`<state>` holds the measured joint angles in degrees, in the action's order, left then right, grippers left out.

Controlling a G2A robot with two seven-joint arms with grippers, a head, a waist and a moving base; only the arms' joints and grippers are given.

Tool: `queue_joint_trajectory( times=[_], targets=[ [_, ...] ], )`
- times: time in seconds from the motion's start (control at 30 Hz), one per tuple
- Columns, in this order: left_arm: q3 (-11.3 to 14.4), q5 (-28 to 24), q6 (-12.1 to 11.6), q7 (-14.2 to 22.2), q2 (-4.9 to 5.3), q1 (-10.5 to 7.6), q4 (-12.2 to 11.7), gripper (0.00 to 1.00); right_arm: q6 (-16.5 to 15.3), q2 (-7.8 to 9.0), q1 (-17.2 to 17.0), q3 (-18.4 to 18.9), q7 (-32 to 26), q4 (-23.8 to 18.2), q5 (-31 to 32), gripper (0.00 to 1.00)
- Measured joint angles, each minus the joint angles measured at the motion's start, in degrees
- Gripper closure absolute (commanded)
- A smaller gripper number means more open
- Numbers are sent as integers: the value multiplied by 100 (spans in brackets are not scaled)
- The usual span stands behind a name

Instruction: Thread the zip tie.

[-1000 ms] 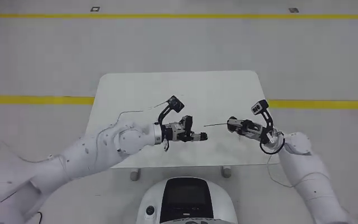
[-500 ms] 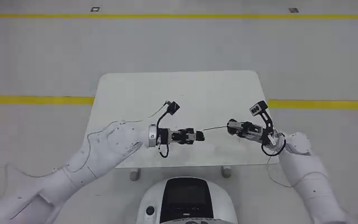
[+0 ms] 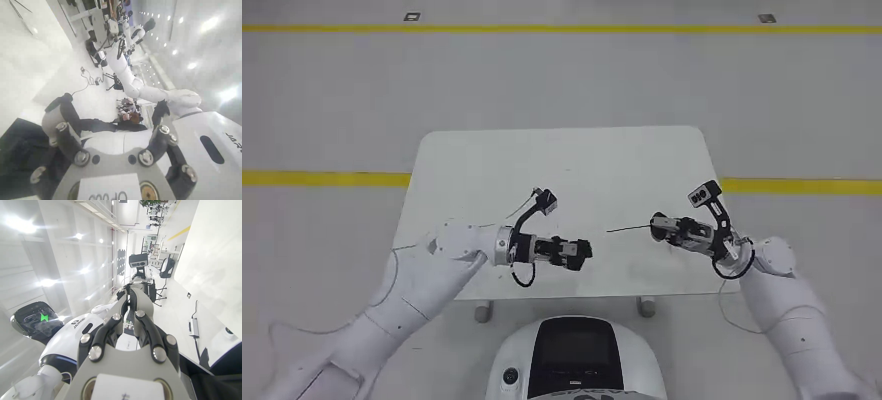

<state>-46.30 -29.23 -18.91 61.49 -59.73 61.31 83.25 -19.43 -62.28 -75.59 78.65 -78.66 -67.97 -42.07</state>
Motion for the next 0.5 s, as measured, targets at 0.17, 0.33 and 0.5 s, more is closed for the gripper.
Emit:
queue_joint_trajectory(
  times=[0.17,0.33,0.5],
  targets=[
    [196,122,746,-570,-65,-16,170,0,-6,-48,0,-52,-74,-206,16,100],
    [404,-73,1324,-993,-167,-82,214,0,-6,-137,57,-96,-99,-107,145,100],
    [490,-183,1361,-1136,-229,-143,169,0,-6,-242,187,-263,-98,122,332,100]
  ],
)
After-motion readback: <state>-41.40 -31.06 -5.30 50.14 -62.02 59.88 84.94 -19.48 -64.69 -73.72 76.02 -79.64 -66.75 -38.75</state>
